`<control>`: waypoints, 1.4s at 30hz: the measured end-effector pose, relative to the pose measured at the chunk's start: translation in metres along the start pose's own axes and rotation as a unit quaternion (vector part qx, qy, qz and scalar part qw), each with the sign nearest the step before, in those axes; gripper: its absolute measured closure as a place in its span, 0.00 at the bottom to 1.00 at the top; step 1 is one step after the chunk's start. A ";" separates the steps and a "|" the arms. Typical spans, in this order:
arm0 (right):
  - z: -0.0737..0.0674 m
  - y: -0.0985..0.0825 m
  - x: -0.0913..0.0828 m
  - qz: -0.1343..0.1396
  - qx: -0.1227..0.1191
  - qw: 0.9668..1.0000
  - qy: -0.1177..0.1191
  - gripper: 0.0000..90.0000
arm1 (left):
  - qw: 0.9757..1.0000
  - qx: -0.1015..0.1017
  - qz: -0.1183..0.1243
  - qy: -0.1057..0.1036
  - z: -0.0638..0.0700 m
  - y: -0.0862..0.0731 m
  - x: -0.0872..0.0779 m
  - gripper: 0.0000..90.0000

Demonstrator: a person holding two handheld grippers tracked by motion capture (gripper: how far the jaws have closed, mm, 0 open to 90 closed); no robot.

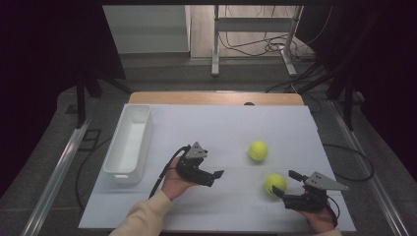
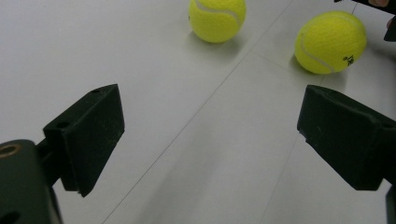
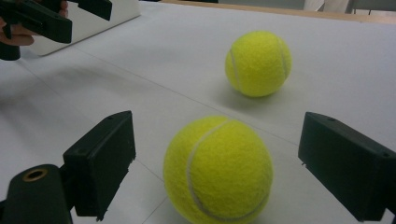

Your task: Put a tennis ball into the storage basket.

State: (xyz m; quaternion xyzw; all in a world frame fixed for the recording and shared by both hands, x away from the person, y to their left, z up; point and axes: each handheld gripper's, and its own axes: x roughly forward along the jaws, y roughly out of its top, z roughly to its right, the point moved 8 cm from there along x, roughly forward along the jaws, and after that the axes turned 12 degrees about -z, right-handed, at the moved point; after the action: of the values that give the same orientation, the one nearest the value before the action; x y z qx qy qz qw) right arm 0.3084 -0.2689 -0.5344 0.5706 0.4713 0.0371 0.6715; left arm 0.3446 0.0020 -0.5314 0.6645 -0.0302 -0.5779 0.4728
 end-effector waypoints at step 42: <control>0.000 0.000 0.000 0.000 -0.002 1.000 -0.002 0.13 | 1.000 0.012 -0.016 -0.022 0.008 0.044 0.040 0.09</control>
State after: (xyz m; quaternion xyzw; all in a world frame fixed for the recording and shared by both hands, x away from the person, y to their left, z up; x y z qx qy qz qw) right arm 0.3079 -0.2689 -0.5345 0.5691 0.4699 0.0373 0.6738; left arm 0.3737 -0.0509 -0.5310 0.6580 -0.0371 -0.5990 0.4547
